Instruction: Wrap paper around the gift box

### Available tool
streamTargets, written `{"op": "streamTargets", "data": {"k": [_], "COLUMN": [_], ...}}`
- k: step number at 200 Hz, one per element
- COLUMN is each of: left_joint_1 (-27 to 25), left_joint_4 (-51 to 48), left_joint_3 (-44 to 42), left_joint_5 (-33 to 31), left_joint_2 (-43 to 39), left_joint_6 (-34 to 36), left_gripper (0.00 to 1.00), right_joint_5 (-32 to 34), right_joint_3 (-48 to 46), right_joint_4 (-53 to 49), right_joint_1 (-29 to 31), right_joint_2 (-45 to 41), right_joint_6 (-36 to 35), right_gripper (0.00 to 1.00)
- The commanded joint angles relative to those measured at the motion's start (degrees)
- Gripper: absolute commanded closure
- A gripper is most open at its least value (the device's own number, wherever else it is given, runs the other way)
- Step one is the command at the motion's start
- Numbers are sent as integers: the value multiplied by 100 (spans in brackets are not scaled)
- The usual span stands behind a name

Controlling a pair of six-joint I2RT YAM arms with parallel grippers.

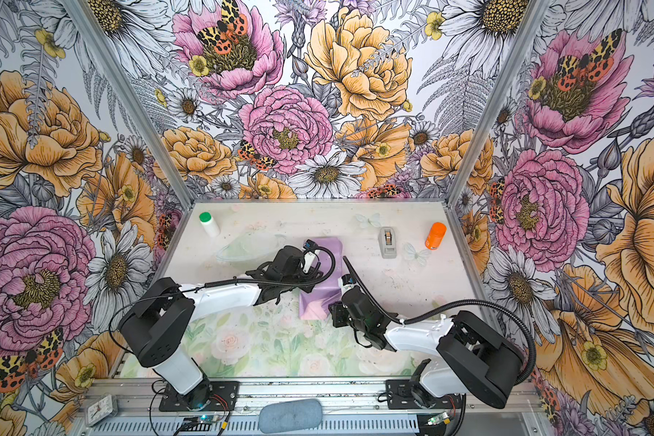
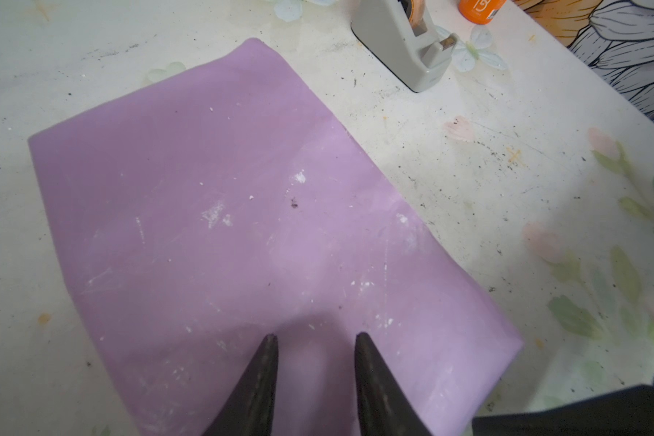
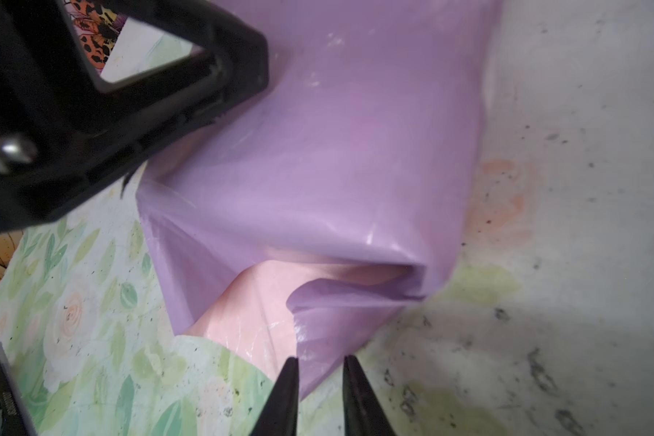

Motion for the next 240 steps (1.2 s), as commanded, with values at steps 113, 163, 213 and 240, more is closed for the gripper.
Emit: {"op": "streamTargets", "data": {"k": [113,163,213,240], "left_joint_1": [-87,-103,-123,-126], "left_joint_4": [-147,-154,-150,-150], "left_joint_3": [-73,-57,-47,-73], "left_joint_5": [236,243,233,208], "left_joint_2": [56,71,86,79], "left_joint_6": [-39,-36,-50,-54], "left_gripper": [65,65,65,65], "right_joint_5": [281,377,271,163], "right_joint_3": [767,893,677,314], "right_joint_4": [813,831,810,667], "right_joint_1": [23,26,38,80], "right_joint_2": [1327,1562,1761,1518], "right_joint_6": [-26,-118,-26,24], "right_gripper": [83,79,79,77]}}
